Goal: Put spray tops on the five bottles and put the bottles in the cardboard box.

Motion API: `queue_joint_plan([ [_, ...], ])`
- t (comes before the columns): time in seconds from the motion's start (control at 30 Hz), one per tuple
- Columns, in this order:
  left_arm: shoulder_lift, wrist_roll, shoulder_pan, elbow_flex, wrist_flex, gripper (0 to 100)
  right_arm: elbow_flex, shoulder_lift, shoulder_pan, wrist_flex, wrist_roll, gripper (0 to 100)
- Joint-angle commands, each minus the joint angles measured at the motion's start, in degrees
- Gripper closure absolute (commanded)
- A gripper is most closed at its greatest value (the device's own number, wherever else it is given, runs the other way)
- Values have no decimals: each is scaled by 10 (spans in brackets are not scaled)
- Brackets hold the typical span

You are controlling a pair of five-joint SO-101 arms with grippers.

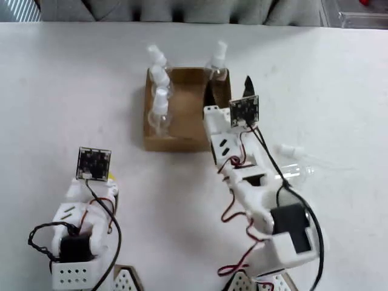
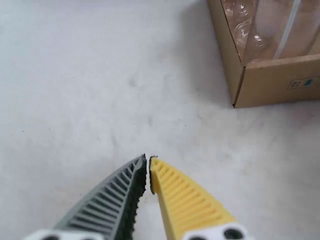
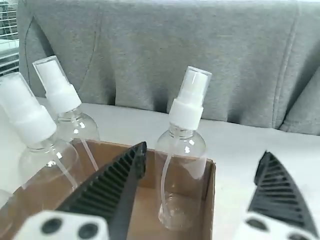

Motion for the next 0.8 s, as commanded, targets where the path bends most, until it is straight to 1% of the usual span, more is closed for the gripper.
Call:
queue_joint_plan([
  [0.0, -5, -5, 4, -2, -24, 976, 39, -101, -3, 29, -4, 701],
  [0.17, -5, -5, 4, -2, -23, 976, 113, -218, -1, 84, -4, 701],
  [0.23, -5, -5, 4, -2, -23, 976, 134, -265, 10, 117, -4, 701],
  [0.47, -5, -5, 4, -2, -18, 976, 174, -402, 90, 257, -4, 704],
  [0.57, -5, -5, 4, -2, -18, 976, 183, -439, 130, 322, -4, 770],
  [0.73, -5, -5, 4, -2, -18, 976, 184, -486, 198, 405, -4, 981],
  [0.77, -5, -5, 4, -2, -18, 976, 184, -491, 211, 413, -4, 988],
])
